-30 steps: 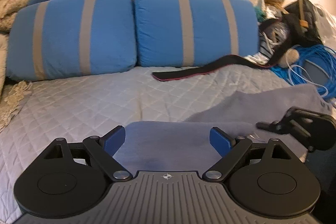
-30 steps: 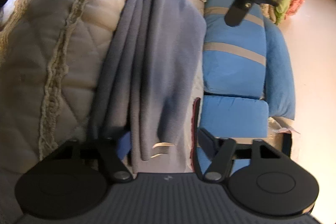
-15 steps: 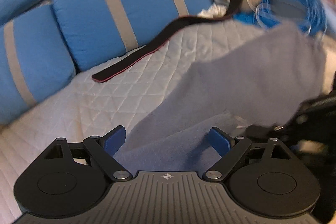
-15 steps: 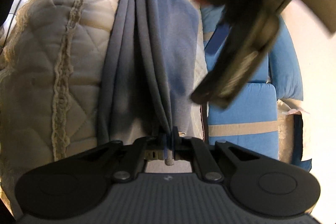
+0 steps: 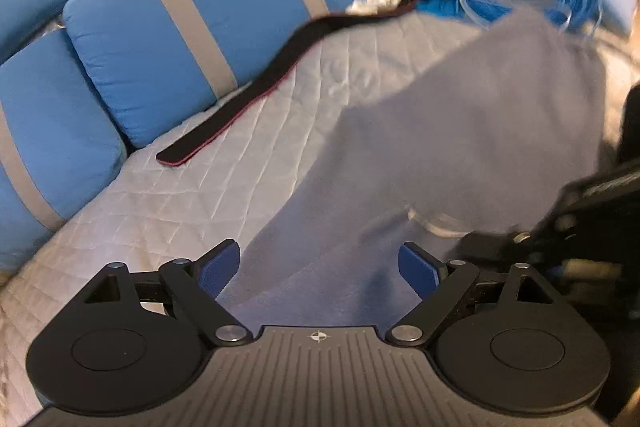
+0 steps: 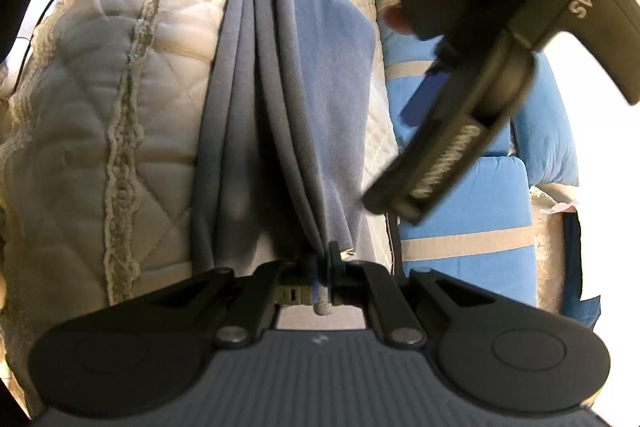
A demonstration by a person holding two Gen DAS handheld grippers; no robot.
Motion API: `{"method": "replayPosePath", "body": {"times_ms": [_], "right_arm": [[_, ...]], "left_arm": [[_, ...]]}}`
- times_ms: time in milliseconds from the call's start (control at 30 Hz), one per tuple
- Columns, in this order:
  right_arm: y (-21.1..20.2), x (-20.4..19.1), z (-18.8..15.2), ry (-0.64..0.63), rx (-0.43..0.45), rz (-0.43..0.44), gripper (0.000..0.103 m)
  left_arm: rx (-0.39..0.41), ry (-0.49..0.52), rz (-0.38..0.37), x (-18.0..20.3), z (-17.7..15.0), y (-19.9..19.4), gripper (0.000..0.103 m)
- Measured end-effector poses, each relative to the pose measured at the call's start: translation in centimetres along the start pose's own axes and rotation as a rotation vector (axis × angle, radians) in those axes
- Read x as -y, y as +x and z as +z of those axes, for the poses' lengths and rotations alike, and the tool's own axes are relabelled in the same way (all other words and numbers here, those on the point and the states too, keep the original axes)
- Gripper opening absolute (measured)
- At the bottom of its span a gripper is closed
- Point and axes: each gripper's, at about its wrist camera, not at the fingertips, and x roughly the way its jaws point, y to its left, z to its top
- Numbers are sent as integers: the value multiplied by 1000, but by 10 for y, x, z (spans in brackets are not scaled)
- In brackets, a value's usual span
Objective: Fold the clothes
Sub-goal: 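Lift the grey sweatpants with the right gripper so they hang down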
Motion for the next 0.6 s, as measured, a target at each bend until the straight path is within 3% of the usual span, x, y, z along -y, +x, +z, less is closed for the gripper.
{"method": "replayPosePath", "body": {"times_ms": [267,500,600], "right_arm": [[-3,-7,0,-31,-8,31,4],[-4,-12,-1,-41,-12,54,4],[-4,-13,-1,-43,-16,58,4]], "left_arm": [[-47,-163,-36,-23,3,40,88],[-36,-245,90,-56,-5,21,87],[-12,-282,89,-72,-12,4,87]]}}
